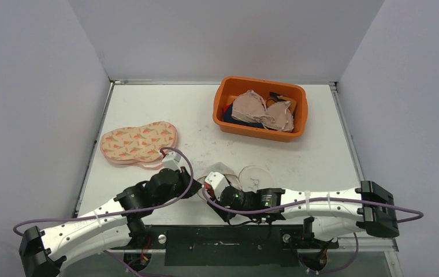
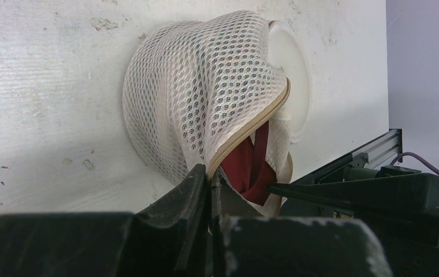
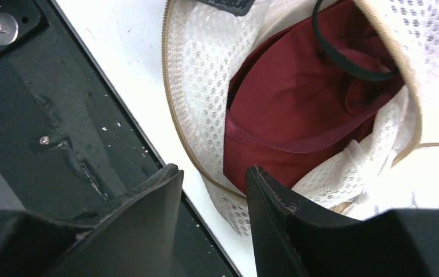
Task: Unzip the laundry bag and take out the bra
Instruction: Pick up the bra from the laundry bag.
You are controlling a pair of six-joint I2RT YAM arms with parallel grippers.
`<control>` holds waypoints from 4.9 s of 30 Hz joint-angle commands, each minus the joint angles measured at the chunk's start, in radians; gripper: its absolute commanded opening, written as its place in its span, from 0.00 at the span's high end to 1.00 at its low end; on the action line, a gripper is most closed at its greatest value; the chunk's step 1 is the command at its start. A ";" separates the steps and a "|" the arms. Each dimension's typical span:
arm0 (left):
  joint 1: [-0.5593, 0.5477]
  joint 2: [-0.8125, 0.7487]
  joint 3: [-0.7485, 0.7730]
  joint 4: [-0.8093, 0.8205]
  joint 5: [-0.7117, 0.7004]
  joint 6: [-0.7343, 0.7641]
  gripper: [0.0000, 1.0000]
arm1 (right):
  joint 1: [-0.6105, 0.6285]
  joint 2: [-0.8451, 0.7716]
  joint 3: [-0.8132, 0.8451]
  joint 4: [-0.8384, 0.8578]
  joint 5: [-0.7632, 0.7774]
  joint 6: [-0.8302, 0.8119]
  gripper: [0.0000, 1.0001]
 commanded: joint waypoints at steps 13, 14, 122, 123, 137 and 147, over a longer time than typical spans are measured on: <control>0.006 -0.024 -0.039 -0.020 -0.033 0.026 1.00 | -0.095 -0.008 0.086 0.129 0.176 0.083 0.46; 0.004 -0.025 -0.042 -0.019 -0.033 0.026 1.00 | -0.096 0.013 0.091 0.135 0.169 0.083 0.47; -0.053 -0.008 -0.056 -0.028 -0.015 -0.021 1.00 | -0.057 0.225 0.116 0.210 0.301 0.215 0.32; -0.053 -0.009 -0.056 -0.027 -0.014 -0.022 1.00 | -0.060 0.240 0.119 0.206 0.303 0.215 0.33; -0.053 -0.042 -0.075 -0.034 -0.024 -0.029 1.00 | -0.076 0.220 0.102 0.131 0.375 0.253 0.76; -0.054 -0.018 -0.080 -0.007 -0.018 -0.031 1.00 | -0.082 0.095 0.049 0.088 0.407 0.269 0.95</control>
